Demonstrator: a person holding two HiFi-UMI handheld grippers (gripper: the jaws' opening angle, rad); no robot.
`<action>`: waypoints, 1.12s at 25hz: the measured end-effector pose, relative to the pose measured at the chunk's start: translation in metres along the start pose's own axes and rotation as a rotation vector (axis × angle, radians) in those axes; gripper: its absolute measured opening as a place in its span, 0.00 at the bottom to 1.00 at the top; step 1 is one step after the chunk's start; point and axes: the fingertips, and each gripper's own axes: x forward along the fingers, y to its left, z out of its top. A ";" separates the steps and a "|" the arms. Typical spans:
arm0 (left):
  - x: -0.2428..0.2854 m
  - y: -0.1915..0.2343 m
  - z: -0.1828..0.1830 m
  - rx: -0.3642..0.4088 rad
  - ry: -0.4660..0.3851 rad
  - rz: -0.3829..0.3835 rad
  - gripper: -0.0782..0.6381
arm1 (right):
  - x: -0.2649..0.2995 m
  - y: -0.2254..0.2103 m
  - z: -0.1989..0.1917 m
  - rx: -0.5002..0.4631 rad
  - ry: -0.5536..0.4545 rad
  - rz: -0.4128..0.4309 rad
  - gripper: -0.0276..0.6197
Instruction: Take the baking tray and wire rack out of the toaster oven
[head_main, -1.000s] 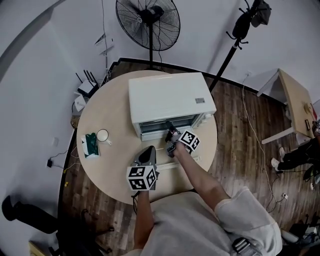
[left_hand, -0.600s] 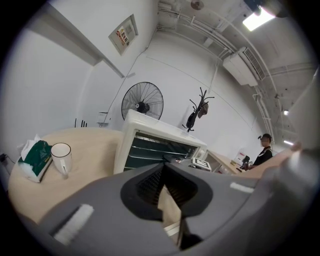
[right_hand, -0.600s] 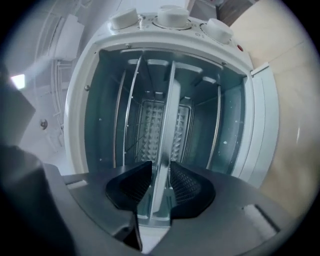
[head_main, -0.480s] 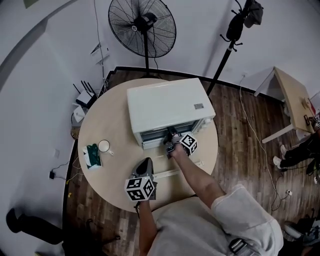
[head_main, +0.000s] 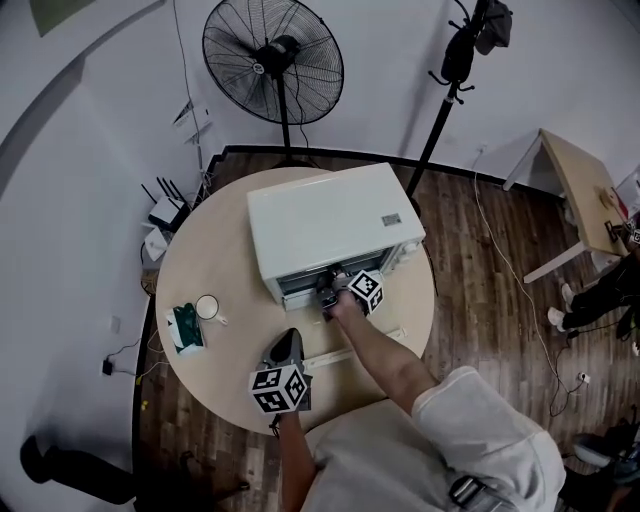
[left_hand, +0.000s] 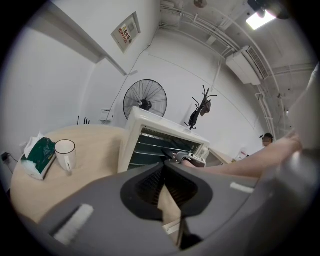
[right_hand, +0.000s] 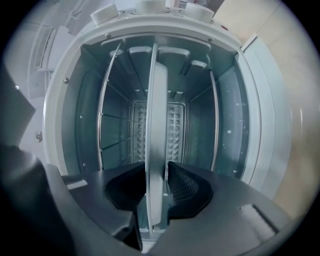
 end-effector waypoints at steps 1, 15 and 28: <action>0.002 0.000 -0.002 0.004 0.007 0.001 0.19 | 0.001 0.000 0.000 0.001 0.002 0.000 0.18; 0.009 0.001 -0.010 0.020 0.036 0.005 0.19 | -0.003 0.001 0.000 0.049 -0.087 0.021 0.16; 0.008 -0.002 -0.010 0.054 0.041 0.011 0.19 | -0.013 -0.003 0.000 0.062 -0.074 -0.018 0.16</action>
